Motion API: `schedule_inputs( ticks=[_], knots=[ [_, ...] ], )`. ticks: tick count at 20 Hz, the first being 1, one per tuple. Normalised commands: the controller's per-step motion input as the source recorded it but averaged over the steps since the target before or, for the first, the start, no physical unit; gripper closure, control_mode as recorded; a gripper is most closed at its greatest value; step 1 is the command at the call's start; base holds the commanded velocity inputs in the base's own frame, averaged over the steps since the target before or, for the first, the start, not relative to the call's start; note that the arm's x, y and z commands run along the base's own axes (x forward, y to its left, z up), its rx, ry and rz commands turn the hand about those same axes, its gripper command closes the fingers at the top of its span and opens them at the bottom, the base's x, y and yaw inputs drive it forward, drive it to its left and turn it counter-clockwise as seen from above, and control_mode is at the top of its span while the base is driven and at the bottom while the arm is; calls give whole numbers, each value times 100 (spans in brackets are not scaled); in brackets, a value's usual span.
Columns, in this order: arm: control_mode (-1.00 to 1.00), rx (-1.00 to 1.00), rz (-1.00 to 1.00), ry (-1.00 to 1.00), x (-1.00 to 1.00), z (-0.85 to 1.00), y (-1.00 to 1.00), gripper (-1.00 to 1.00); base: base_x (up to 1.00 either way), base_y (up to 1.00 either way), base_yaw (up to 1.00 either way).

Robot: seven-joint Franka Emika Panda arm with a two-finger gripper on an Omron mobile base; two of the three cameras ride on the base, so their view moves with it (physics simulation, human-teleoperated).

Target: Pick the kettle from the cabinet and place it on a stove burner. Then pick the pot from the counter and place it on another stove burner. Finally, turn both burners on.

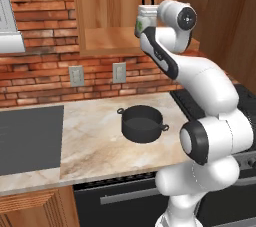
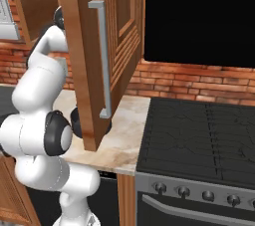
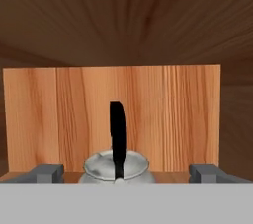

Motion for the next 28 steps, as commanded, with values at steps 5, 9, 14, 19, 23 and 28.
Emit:
schedule_inputs(
  ticks=[5, 9, 14, 19, 23, 28],
  knots=[
    [-100, 0, 0, 0, 24, 0, 2, -100, 0, 0, 0],
    [-100, 0, 0, 0, 26, 0, 7, -100, 0, 0, 0],
    [-100, 0, 0, 0, 27, 0, 13, -100, 0, 0, 0],
    [-100, 0, 0, 0, 25, 0, 7, -100, 0, 0, 0],
    [-100, 0, 0, 0, 24, 0, 5, 100, 0, 0, 0],
    [-100, 0, 0, 0, 12, 0, 1, 100, 0, 0, 0]
  ],
)
